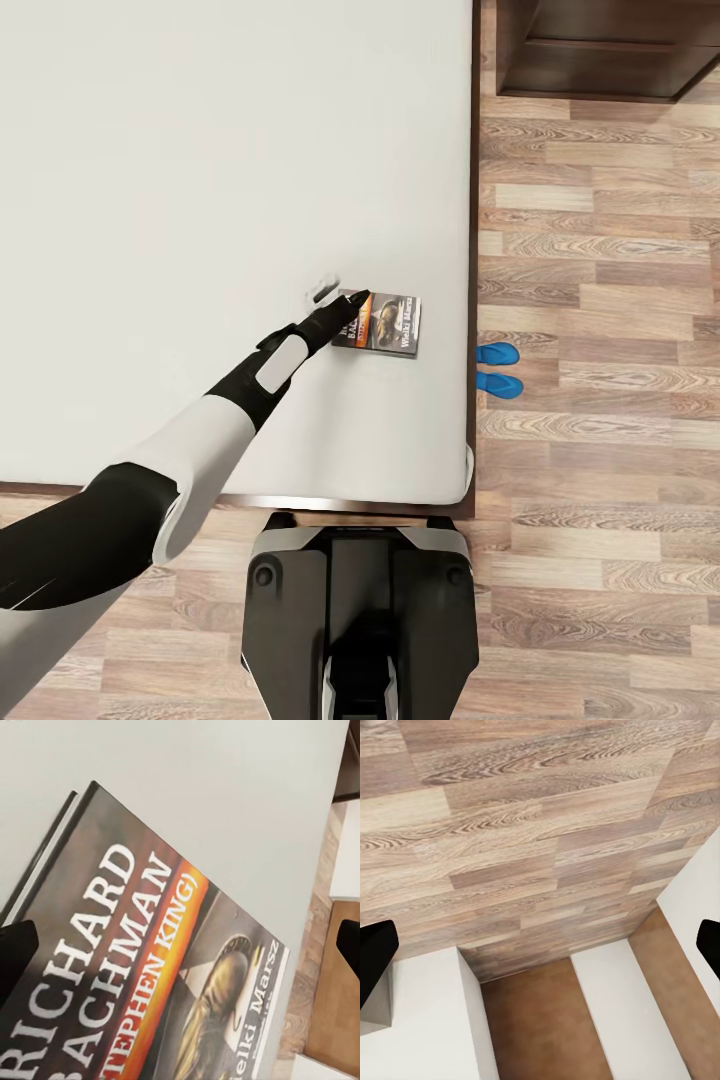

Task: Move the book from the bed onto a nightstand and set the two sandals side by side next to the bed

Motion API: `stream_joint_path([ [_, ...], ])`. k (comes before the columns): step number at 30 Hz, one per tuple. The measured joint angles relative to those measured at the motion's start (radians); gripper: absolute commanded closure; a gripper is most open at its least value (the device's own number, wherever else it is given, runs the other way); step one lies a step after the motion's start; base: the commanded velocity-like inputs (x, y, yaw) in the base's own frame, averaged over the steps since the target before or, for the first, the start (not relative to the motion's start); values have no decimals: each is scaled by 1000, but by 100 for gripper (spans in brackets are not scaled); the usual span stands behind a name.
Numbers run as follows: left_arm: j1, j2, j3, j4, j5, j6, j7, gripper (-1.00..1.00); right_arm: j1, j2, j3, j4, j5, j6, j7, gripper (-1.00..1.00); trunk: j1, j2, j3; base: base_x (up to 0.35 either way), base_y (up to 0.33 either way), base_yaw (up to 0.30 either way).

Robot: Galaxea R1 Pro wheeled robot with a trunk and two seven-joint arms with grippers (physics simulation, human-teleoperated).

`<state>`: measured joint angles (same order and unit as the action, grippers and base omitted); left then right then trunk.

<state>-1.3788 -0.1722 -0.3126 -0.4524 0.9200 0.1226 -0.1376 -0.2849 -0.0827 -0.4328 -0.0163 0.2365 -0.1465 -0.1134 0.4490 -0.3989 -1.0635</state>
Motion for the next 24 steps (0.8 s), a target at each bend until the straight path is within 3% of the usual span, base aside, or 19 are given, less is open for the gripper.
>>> stream_joint_path([
  [24,0,1,3,0,-3,-1,1,-100,0,0,1,-1,0,0,0,-100,0,0,0,0,0,0],
])
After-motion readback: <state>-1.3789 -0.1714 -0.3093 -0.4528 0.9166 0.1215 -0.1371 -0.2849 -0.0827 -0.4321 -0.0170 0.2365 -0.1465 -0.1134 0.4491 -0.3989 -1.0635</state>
